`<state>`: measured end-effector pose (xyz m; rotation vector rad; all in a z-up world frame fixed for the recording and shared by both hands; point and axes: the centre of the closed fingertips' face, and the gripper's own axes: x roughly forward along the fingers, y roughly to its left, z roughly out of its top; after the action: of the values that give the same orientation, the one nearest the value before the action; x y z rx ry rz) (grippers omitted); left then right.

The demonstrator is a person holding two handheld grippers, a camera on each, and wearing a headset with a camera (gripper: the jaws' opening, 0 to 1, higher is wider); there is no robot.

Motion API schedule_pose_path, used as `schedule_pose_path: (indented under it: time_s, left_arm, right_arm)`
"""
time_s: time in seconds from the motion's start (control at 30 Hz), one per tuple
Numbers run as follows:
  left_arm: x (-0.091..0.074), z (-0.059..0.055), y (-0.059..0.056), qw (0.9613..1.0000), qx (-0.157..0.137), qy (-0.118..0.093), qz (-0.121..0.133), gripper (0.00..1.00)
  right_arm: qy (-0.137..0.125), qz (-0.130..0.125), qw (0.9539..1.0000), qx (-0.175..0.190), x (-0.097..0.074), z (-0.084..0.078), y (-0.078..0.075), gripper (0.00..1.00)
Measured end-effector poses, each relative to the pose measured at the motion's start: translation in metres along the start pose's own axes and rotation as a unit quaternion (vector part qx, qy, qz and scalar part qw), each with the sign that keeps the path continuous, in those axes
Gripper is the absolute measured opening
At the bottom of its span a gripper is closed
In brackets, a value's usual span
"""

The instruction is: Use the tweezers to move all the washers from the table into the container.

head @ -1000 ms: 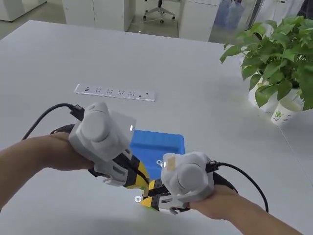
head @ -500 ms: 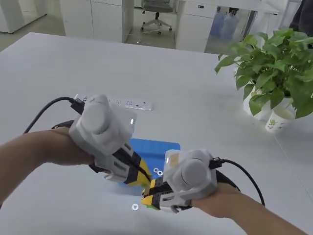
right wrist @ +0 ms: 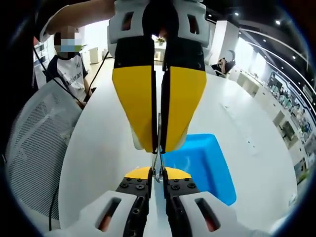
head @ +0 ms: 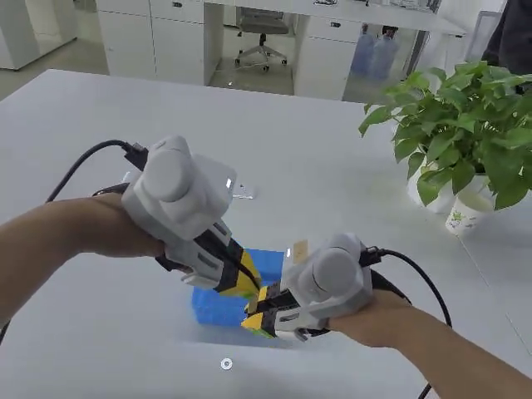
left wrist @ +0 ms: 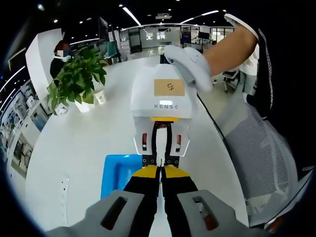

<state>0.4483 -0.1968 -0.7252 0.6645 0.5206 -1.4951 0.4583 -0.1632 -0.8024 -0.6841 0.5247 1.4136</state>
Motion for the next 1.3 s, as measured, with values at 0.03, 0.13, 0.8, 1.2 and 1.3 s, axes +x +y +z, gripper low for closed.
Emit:
schedule_pose_path:
  time_s: [0.03, 0.13, 0.8, 1.2, 1.3]
  left_arm:
    - [0.0, 0.001, 0.002, 1.0, 0.001, 0.0, 0.001, 0.05]
    - [-0.001, 0.002, 0.011, 1.0, 0.006, 0.002, 0.007, 0.05]
    - [0.021, -0.009, 0.049, 0.9997, 0.014, 0.013, 0.012, 0.05]
    - [0.035, -0.016, 0.055, 0.9998, 0.008, 0.013, 0.012, 0.05]
    - [0.037, -0.017, 0.055, 0.9998, 0.007, 0.013, 0.012, 0.05]
  right_arm:
    - [0.0, -0.002, 1.0, -0.001, 0.0, 0.0, -0.002, 0.11]
    - [-0.001, -0.006, 1.0, -0.002, -0.002, 0.001, -0.012, 0.11]
    - [0.005, -0.015, 0.9998, 0.007, 0.01, -0.021, -0.051, 0.11]
    - [0.016, -0.013, 0.9996, 0.018, 0.015, -0.038, -0.055, 0.11]
    - [0.019, -0.013, 0.9996, 0.017, 0.015, -0.04, -0.055, 0.11]
